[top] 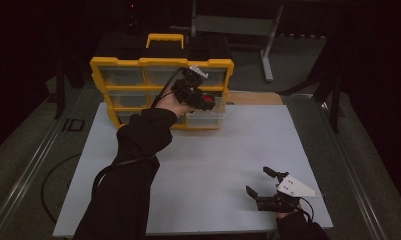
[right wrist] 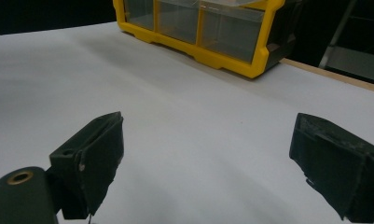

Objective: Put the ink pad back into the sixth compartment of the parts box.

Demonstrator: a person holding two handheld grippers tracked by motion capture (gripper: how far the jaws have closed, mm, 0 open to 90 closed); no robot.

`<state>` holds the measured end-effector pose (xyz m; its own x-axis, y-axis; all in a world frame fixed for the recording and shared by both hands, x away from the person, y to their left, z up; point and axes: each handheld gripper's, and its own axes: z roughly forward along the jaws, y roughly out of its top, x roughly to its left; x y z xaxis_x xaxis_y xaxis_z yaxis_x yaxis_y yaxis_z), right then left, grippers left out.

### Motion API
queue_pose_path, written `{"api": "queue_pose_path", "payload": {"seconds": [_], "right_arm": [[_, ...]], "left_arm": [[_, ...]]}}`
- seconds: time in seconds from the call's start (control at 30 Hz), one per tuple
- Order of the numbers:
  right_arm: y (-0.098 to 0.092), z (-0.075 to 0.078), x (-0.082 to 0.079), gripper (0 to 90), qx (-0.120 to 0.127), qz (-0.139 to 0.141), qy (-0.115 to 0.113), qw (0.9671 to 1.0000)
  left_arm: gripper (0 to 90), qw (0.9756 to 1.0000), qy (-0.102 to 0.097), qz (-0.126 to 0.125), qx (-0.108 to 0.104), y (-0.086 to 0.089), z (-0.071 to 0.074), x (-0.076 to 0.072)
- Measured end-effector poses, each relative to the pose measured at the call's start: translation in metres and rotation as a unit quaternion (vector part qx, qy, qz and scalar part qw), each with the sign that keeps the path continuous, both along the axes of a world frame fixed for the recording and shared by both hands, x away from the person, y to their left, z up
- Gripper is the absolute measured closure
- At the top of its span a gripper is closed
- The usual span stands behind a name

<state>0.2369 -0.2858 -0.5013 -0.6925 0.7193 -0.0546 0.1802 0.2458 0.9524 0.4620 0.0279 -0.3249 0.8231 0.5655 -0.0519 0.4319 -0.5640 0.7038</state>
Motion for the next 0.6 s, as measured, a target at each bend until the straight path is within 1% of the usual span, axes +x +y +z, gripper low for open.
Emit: {"api": "queue_pose_path", "payload": {"seconds": [0.13, 0.2, 0.37, 0.5, 0.53, 0.57, 0.6], "right_arm": [[0.0, -0.0003, 0.0002, 9.9, -0.001, 0.001, 0.0, 1.0], [0.0, -0.0004, 0.0002, 9.9, -0.001, 0.001, 0.0, 1.0], [0.0002, -0.0002, 0.0, 9.9, 0.001, 0.001, 0.001, 1.0], [-0.0002, -0.0004, 0.0001, 9.9, -0.001, 0.001, 0.0, 1.0], [-0.0002, -0.0003, 0.0, 9.9, 0.0, 0.001, 0.001, 1.0], [-0.0002, -0.0002, 0.0, 9.9, 0.001, 0.001, 0.0, 1.0], [-0.0003, -0.0002, 0.0, 9.9, 0.001, 0.0, 0.001, 1.0]], "left_arm": [[30.5, 1.0, 0.002, 0.0, 0.006, -0.0024, -0.0023, 0.0001], [30.5, 1.0, 0.003, 0.0, 0.002, -0.0036, -0.0036, 0.0003], [30.5, 0.9999, 0.002, 0.012, 0.007, -0.0058, -0.0056, 0.0011], [30.1, 0.9999, -0.003, 0.015, 0.001, -0.0056, -0.0056, 0.0013], [29.7, 0.9998, -0.003, 0.018, -0.001, -0.0054, -0.0051, 0.0012], [27.9, 0.9998, 0.0, 0.017, -0.006, -0.0048, -0.0043, 0.0013], [24.3, 0.9998, 0.005, 0.017, -0.007, -0.0048, -0.0035, 0.0011]]}}
